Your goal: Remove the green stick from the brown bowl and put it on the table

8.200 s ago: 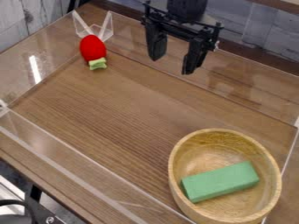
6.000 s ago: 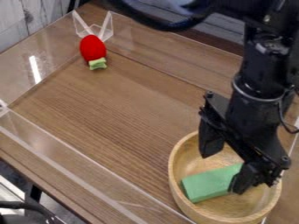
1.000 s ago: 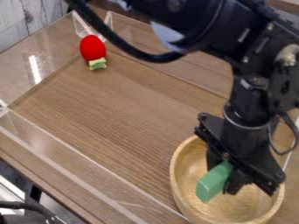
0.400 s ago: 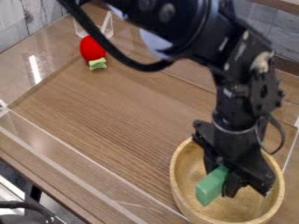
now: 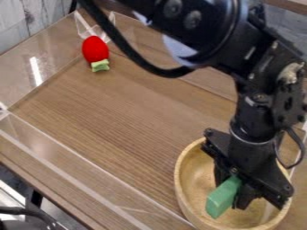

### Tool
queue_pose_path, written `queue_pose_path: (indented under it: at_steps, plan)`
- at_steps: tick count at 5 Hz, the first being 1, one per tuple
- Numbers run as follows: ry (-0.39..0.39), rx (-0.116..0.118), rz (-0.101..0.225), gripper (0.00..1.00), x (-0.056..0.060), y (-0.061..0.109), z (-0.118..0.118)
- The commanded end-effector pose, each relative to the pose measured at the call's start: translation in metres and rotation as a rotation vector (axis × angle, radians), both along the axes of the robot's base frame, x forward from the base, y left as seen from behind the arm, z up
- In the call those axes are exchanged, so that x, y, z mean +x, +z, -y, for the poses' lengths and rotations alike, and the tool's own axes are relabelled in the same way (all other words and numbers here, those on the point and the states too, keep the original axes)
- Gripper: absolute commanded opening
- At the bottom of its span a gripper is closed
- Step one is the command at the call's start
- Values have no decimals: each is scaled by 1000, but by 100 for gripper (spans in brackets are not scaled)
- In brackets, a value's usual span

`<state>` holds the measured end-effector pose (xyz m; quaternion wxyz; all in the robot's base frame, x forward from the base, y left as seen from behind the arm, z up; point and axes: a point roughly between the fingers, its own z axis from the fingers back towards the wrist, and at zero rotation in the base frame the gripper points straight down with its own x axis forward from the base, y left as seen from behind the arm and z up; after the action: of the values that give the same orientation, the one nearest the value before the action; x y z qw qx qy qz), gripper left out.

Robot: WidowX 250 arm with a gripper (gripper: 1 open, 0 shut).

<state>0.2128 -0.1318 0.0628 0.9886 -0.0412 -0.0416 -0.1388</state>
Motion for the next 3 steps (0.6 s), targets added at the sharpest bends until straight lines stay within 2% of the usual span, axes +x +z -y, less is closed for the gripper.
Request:
queue_pose_path:
  at_steps: [1, 2, 3]
  plan:
    - [61, -7, 50, 0, 6, 22, -11]
    - [87, 3, 43, 0, 14, 27, -31]
    - [110, 0, 32, 0, 24, 28, -47]
